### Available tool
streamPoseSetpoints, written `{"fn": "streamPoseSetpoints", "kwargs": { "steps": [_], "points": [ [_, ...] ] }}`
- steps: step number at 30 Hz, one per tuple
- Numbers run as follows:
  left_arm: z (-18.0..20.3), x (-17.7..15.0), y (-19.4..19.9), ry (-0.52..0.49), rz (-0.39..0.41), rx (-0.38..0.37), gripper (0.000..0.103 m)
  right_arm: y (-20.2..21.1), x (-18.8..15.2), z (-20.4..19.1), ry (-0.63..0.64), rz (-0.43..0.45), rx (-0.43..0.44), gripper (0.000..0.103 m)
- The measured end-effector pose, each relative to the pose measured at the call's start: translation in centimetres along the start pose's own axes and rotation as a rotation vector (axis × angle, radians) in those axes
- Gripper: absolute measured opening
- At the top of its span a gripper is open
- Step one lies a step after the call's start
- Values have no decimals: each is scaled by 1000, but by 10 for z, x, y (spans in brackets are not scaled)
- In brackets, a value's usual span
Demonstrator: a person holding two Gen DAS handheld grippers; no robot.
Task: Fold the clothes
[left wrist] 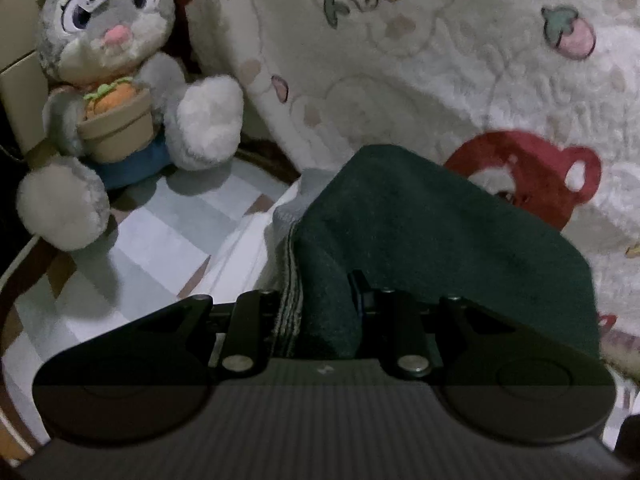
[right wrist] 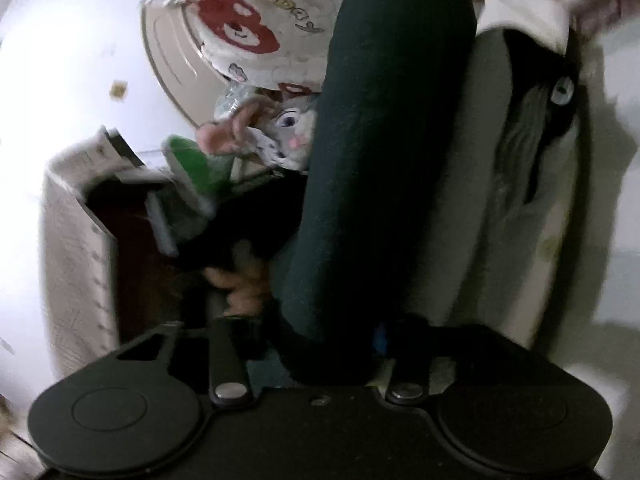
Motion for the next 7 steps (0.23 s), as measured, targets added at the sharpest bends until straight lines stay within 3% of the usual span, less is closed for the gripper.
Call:
{"fn": "streamPoseSetpoints", "kwargs": {
  "steps": [1,3,7],
  "points": [
    [-1,2,0,-5,-10,1,23,-1,3,0,-50,5,49,43],
    [-3,5,-1,-13,-18,3,23,-3,3,-1,-11,0,67,43],
    [-4,4,-5,-27,-7,-8,26,1,-18,13,171,-29,-69,44]
  ]
}}
Point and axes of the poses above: each gripper's, at about its wrist camera, not at the fingertips, and y roughly against the way its jaws point, z to its right, x to its top, the point moved 6 cm from there along -y, roughly the way its jaws point, and after that the axes turned 8 degrees about z, right-handed, at the moved point
